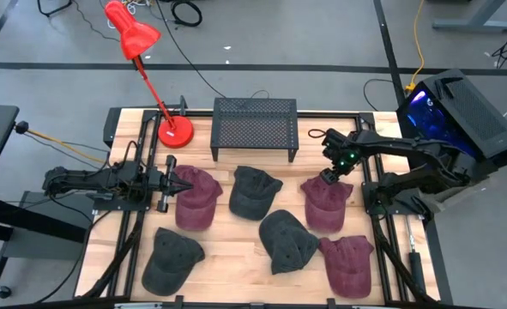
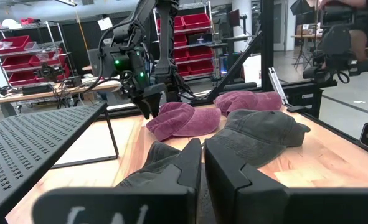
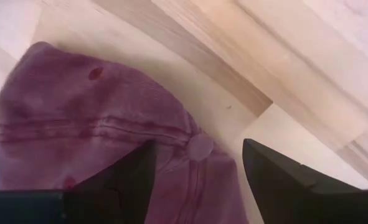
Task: Pick & Place hat
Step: Put the top right red cap on the shelf
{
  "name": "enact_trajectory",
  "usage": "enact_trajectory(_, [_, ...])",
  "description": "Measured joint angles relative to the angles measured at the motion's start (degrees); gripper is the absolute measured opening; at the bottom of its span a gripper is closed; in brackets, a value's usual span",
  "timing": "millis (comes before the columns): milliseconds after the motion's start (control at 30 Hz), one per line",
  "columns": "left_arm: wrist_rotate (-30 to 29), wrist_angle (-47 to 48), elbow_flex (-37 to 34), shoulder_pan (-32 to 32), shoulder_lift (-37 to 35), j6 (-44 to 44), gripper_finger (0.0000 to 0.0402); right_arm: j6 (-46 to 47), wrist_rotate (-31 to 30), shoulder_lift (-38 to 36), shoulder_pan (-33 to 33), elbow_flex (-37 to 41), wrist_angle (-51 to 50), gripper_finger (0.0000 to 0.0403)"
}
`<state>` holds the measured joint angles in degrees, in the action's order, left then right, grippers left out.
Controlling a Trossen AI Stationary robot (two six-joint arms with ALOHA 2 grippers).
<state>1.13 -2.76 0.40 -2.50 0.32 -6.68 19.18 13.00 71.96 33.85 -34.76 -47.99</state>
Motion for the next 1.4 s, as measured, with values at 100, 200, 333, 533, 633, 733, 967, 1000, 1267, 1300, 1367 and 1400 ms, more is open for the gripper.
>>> enact_trajectory(100, [0.0,0.0,0.0,0.0,0.0,0.0,0.0028,0.4,0.0,0.0,0.0,1.2,1.9,0.024])
enact_trajectory(200, [0.0,0.0,0.0,0.0,0.0,0.0,0.0028,1.0,0.0,0.0,0.0,2.6,3.6,0.024])
enact_trajectory(333, [0.0,0.0,0.0,0.0,0.0,0.0,0.0028,1.4,0.1,0.0,0.0,3.9,5.1,0.024])
enact_trajectory(533, [0.0,0.0,0.0,0.0,0.0,0.0,0.0028,1.8,0.0,0.0,0.0,3.9,5.8,0.0226])
enact_trajectory(633, [0.0,0.0,0.0,0.0,0.0,0.0,0.0028,1.9,0.1,0.0,0.0,4.5,6.8,0.0204])
enact_trajectory(733, [0.0,0.0,0.0,0.0,0.0,0.0,0.0028,2.8,0.3,0.0,0.0,5.7,7.6,0.0175])
enact_trajectory(967, [0.0,0.0,0.0,0.0,0.0,0.0,0.0028,4.9,0.3,-0.1,0.1,6.7,8.8,0.0101])
enact_trajectory(1000, [0.0,0.0,0.0,0.0,0.0,0.0,0.0028,5.3,0.2,-0.1,0.1,6.7,8.7,0.0091])
enact_trajectory(1267, [0.0,0.0,0.0,0.0,0.0,0.0,0.0028,5.7,0.5,-0.1,0.1,6.6,8.8,0.0042])
enact_trajectory(1300, [0.0,0.0,0.0,0.0,0.0,0.0,0.0028,5.7,0.5,-0.1,0.1,6.6,8.8,0.0042])
enact_trajectory(1367, [0.0,0.0,0.0,0.0,0.0,0.0,0.0028,5.7,0.6,-0.1,0.1,6.5,8.8,0.0042])
enact_trajectory(1400, [0.0,0.0,0.0,0.0,0.0,0.0,0.0028,5.7,0.6,-0.1,0.1,6.4,8.6,0.0042])
